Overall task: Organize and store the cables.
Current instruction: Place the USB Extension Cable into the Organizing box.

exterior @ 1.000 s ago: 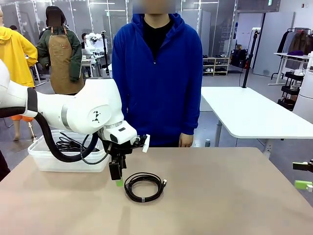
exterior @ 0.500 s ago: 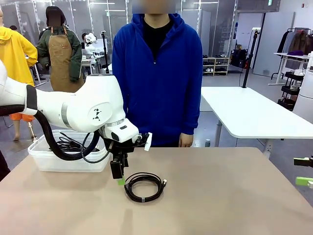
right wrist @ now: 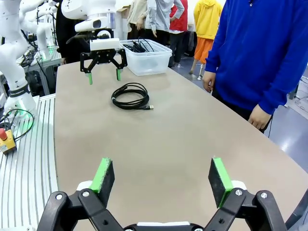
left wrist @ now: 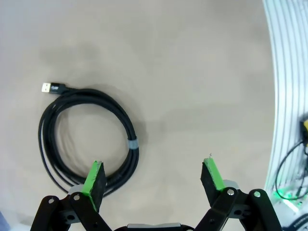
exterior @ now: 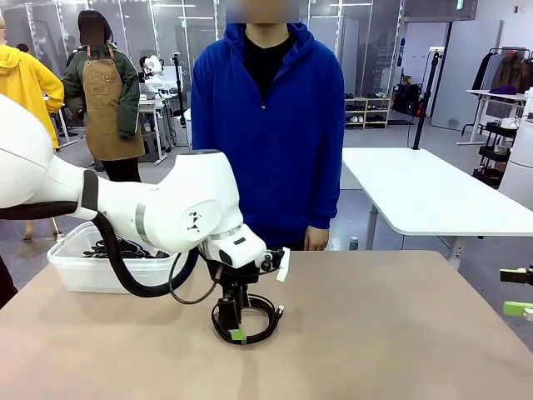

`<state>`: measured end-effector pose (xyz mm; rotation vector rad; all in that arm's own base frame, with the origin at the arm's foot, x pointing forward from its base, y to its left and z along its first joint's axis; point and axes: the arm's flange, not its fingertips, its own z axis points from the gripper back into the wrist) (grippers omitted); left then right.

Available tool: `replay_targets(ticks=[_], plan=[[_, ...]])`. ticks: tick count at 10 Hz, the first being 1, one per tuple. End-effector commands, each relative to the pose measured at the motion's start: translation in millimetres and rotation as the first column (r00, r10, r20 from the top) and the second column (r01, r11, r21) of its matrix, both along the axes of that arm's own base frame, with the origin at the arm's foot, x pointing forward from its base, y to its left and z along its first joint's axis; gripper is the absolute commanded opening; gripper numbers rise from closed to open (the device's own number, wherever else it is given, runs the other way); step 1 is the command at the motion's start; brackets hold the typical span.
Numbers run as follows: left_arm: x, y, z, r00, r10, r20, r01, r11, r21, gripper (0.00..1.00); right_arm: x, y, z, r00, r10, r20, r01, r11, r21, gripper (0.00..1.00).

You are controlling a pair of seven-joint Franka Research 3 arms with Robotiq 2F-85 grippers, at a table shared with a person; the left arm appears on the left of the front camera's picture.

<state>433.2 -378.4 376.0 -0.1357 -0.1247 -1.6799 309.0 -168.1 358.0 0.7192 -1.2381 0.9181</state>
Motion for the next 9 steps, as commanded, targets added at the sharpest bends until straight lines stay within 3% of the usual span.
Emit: replay_targets(ticks=[1,5,9], plan=[[9.3,-19.2,-10.9,0.999,0.044,0.004,-0.044,0.998,0.045,1.0,-1.4,0.1,3.3,1.0,0.002,-0.005,-0.002,1.0,0.007,1.0],[5.4,-13.9,-27.7,0.997,0.065,0.03,-0.065,0.998,0.018,1.0,-1.4,0.1,3.3,1.0,0.002,-0.005,-0.002,1.0,0.007,1.0],[13.0,-16.3,-59.0,0.993,0.12,0.011,-0.12,0.99,0.076,1.0,-1.4,0.1,3.3,1.0,0.002,-0.005,-0.002,1.0,0.007,1.0]])
